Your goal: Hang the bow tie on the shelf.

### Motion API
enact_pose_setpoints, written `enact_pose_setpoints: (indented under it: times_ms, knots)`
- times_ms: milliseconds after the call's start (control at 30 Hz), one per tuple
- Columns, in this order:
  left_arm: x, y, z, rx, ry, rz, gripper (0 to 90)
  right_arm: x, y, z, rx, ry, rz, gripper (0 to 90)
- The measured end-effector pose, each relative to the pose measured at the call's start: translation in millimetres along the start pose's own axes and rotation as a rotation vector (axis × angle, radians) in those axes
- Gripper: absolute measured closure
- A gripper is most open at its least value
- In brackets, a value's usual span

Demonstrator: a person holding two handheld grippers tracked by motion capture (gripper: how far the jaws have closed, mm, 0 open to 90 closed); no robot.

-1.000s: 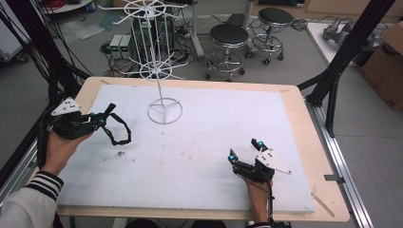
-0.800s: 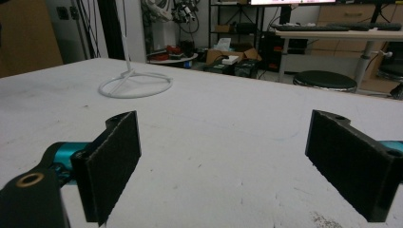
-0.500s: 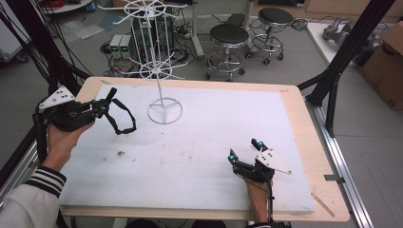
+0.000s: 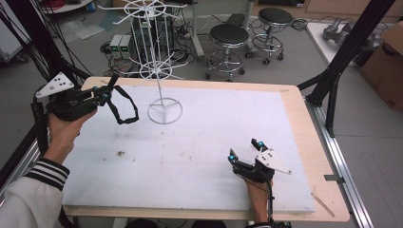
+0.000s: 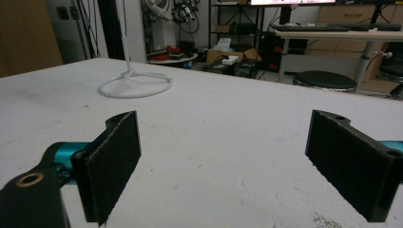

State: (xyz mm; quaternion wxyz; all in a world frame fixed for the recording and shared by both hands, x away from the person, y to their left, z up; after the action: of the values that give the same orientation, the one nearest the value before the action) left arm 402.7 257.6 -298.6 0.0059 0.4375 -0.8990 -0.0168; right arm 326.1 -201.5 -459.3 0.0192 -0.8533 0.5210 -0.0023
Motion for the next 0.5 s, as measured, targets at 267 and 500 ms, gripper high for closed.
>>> enact_pose_setpoints:
  times_ms: [267, 500]
  knots:
    - [6.0, -15.9, -14.8, 0.015, -0.023, 0.008, 74.1, -0.2, -0.2, 0.0, 0.000, 0.004, -0.001, 10.5]
    - [7.8, -31.0, -19.2, 0.025, -0.025, 0.012, 74.1, -0.2, -0.2, 0.0, 0.000, 0.004, -0.002, 10.5]
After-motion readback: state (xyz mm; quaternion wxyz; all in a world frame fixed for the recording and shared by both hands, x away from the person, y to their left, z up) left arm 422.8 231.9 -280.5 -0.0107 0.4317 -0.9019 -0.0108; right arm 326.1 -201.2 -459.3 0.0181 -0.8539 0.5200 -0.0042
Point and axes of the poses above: each handheld gripper's, and its own axes: y roughly backward along the jaws, z roughly out of its underside, x roughly to its right, the point moved 6 cm from there along -y, roughly forward along the jaws, and after that the axes turned 10 degrees about x, right-handed, at the moved point
